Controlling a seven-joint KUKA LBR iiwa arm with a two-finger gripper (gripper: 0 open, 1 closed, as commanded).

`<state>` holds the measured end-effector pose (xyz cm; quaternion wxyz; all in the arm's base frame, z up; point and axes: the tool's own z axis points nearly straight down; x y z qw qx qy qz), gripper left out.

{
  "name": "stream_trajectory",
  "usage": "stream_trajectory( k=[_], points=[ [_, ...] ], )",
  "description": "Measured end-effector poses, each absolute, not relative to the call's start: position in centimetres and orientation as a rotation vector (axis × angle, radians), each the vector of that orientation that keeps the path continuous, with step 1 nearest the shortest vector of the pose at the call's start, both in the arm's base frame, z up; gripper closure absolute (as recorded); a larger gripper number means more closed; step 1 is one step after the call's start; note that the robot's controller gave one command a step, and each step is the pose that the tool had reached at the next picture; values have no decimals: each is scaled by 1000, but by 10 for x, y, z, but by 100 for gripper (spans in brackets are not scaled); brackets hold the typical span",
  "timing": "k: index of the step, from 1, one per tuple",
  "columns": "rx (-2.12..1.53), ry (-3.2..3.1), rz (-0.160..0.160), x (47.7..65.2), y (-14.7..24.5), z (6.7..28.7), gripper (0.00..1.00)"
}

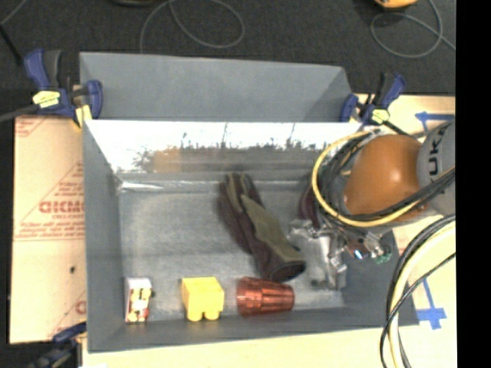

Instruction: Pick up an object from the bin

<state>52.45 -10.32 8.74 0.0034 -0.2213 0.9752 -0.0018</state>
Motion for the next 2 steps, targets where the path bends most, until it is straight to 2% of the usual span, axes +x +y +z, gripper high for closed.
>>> stream_trajectory(
  k=[1,2],
  points=[
    [-813,3028,-6,515,-95,81,0],
    [-389,3111,-4,504,-76,77,0]
  ],
)
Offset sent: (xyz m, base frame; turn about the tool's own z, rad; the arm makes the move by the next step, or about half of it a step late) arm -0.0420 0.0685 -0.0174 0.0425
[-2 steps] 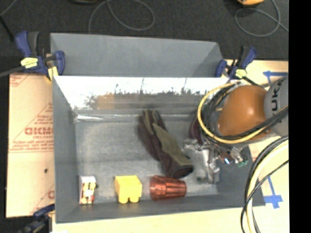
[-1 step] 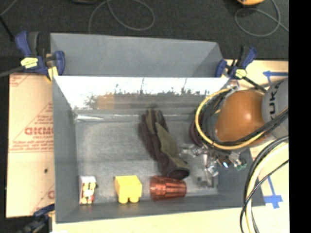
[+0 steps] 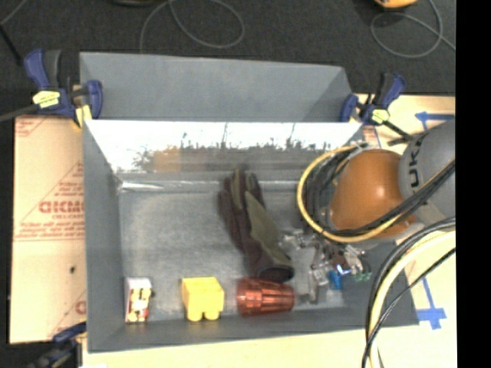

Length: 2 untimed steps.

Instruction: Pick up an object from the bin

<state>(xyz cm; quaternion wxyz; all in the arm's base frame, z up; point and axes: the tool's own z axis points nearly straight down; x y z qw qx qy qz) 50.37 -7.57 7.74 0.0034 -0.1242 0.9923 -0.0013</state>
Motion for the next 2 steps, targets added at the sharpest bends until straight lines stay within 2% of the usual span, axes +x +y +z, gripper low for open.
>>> stream_trajectory(
  k=[1,2],
  points=[
    [-337,3117,-3,501,-71,76,0],
    [-636,3072,-5,502,-54,111,0]
  ],
)
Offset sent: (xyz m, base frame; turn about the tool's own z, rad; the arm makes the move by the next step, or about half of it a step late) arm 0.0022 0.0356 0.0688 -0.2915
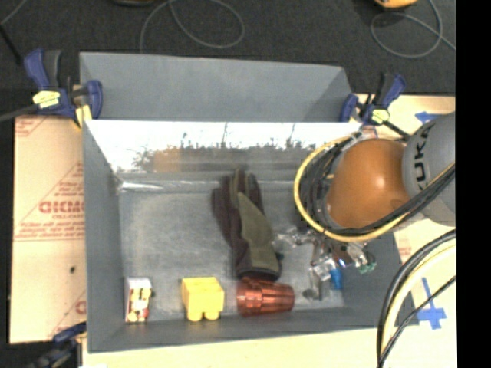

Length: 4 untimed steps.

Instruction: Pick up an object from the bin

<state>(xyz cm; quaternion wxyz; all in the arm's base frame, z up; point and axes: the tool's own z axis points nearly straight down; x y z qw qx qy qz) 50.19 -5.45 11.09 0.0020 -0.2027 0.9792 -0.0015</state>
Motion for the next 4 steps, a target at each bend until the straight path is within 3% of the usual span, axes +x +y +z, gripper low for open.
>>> stream_trajectory(
  k=[1,2,4],
  points=[
    [-54,3126,-4,489,-7,72,100],
    [-57,3126,-4,489,-7,72,100],
    [-97,3128,-4,492,0,182,100]
  ],
)
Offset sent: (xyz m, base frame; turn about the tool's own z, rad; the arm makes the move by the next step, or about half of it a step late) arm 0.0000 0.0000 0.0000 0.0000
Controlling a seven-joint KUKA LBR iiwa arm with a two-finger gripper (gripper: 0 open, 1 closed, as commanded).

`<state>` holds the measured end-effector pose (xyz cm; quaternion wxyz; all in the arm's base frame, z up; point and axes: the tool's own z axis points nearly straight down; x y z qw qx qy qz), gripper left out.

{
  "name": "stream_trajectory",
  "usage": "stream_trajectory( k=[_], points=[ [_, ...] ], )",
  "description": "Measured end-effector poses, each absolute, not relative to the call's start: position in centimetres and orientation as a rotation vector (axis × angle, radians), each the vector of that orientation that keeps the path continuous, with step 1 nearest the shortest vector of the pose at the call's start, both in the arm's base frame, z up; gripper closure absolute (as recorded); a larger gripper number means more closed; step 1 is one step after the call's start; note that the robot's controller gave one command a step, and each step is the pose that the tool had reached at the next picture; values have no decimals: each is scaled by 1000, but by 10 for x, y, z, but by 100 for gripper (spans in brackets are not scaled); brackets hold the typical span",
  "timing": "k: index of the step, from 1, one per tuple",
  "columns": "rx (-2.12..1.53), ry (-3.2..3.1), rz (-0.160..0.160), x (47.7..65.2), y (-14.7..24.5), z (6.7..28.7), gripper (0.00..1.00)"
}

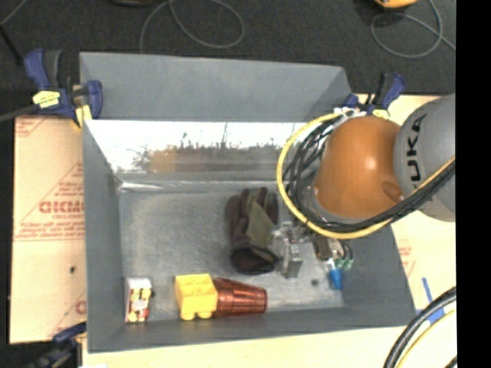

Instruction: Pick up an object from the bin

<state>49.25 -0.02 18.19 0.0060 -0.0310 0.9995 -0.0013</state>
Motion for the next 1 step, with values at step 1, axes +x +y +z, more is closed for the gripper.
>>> stream_trajectory(
  k=[1],
  points=[
    [-52,3131,-4,499,-15,223,100]
  ],
)
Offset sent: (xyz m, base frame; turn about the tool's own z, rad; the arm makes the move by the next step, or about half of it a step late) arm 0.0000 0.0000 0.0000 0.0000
